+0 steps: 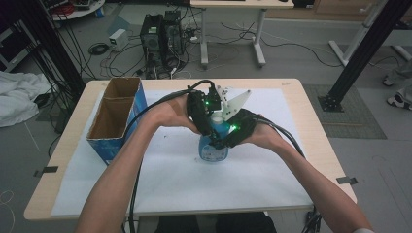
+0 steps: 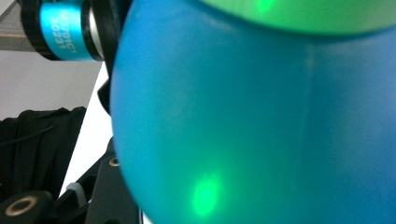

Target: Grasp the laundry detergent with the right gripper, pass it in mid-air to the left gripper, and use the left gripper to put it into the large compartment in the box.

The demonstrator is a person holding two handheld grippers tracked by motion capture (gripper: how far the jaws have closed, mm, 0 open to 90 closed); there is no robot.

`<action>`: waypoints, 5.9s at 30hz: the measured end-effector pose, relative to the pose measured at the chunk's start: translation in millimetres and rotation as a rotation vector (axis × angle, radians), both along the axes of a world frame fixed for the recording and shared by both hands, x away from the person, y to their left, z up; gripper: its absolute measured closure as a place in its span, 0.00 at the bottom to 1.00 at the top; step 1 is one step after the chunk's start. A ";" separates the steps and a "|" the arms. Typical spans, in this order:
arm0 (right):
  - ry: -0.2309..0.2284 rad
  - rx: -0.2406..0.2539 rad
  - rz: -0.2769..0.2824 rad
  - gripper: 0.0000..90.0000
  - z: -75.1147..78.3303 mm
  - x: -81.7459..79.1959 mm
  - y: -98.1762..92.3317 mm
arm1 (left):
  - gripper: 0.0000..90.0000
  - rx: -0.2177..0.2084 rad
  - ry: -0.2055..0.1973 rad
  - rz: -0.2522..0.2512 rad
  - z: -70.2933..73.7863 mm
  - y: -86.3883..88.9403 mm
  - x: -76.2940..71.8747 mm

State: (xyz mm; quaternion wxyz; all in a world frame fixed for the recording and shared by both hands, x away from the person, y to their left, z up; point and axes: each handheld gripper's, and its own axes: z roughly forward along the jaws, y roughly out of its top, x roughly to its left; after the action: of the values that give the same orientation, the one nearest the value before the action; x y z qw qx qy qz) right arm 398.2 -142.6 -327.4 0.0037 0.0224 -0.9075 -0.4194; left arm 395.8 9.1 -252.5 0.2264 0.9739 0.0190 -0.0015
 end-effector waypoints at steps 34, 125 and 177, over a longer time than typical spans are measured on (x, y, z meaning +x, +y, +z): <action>-0.033 -0.015 -0.006 0.40 -2.0 -4.9 -3.0 | 0.42 0.013 -0.005 0.019 0.5 4.2 -7.0; -0.011 -0.445 -0.483 0.12 21.0 -1.9 -146.0 | 0.42 0.146 -0.059 0.674 138.5 238.4 7.9; 0.005 -0.475 -0.462 0.12 2.6 -5.8 -134.8 | 0.42 0.223 0.060 0.697 -16.8 255.9 26.0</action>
State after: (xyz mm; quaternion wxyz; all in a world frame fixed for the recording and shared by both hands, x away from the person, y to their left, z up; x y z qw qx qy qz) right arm 392.4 -277.4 -324.9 -0.0841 -0.1867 -0.9610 -0.1858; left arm 421.8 265.0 -269.3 0.1050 0.9272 0.3562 0.0493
